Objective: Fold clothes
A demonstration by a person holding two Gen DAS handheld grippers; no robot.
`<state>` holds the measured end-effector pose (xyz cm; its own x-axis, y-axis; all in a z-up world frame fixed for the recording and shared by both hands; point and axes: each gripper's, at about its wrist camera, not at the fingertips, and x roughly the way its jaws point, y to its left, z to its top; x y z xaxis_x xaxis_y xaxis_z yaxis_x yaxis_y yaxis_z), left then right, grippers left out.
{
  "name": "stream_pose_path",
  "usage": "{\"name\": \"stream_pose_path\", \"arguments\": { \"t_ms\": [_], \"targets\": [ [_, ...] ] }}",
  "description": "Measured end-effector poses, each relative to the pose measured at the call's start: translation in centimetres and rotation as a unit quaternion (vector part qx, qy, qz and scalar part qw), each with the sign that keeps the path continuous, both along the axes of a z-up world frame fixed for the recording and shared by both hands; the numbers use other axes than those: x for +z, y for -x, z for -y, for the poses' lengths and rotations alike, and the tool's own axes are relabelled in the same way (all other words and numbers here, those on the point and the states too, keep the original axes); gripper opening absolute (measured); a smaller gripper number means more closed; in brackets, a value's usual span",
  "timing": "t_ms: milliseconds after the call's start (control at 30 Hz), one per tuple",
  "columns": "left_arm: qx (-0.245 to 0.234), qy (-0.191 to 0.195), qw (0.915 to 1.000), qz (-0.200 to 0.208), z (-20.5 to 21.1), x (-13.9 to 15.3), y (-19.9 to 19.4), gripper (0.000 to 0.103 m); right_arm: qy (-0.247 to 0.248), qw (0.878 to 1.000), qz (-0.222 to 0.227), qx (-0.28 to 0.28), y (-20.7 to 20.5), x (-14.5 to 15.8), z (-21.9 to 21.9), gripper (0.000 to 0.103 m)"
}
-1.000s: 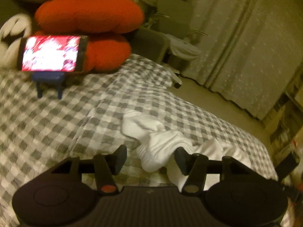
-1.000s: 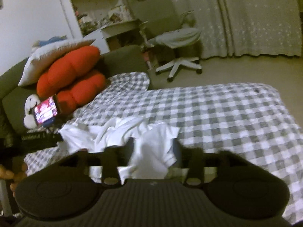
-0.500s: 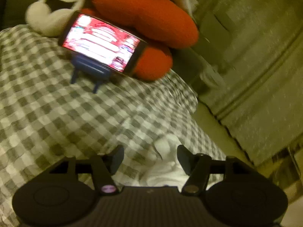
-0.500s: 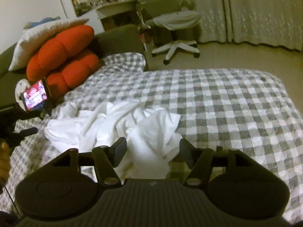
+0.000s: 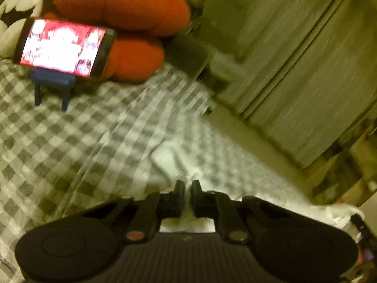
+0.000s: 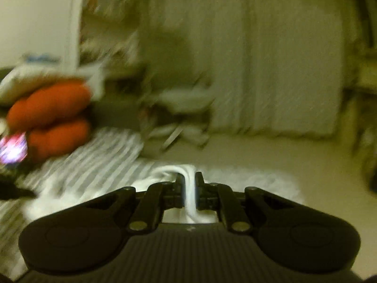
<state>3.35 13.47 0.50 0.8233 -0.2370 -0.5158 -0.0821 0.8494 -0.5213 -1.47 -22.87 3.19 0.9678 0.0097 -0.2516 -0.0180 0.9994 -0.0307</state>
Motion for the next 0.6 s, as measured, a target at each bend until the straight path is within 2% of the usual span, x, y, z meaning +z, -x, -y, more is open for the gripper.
{"name": "stream_pose_path", "arguments": {
  "t_ms": [67, 133, 200, 333, 433, 567, 600],
  "targets": [
    [0.008, -0.010, 0.9999, 0.008, -0.2, 0.4, 0.6, 0.007, 0.042, 0.997, 0.026, -0.063, 0.5, -0.1, 0.6, 0.008],
    [0.018, -0.017, 0.9997, 0.006, -0.4, 0.5, 0.8, 0.006, 0.077, 0.988, 0.040, -0.124, 0.5, -0.3, 1.3, 0.008],
    [0.025, -0.018, 0.9995, 0.005, -0.6, 0.6, 0.8, 0.006, 0.072, 0.986, 0.009, -0.150, -0.3, -0.9, 2.3, 0.008],
    [0.007, 0.006, 0.9999, 0.007, -0.7, 0.8, 0.7, 0.006, 0.045, 0.988, -0.062, -0.133, -1.6, -2.4, 3.0, 0.009],
    [0.019, 0.023, 0.9995, 0.000, -1.5, 0.6, 0.6, 0.006, 0.034, 0.990, -0.067, -0.122, -1.0, -2.2, 2.7, 0.017],
    [0.043, 0.030, 0.9986, -0.011, -2.8, 0.4, 0.2, 0.010, 0.004, 0.987, -0.066, -0.146, -0.6, -1.8, 3.1, 0.017],
    [0.042, 0.029, 0.9986, -0.014, -2.8, 0.3, -0.2, 0.015, 0.001, 0.987, -0.067, -0.147, -0.8, -1.7, 3.0, 0.017]
  ]
}}
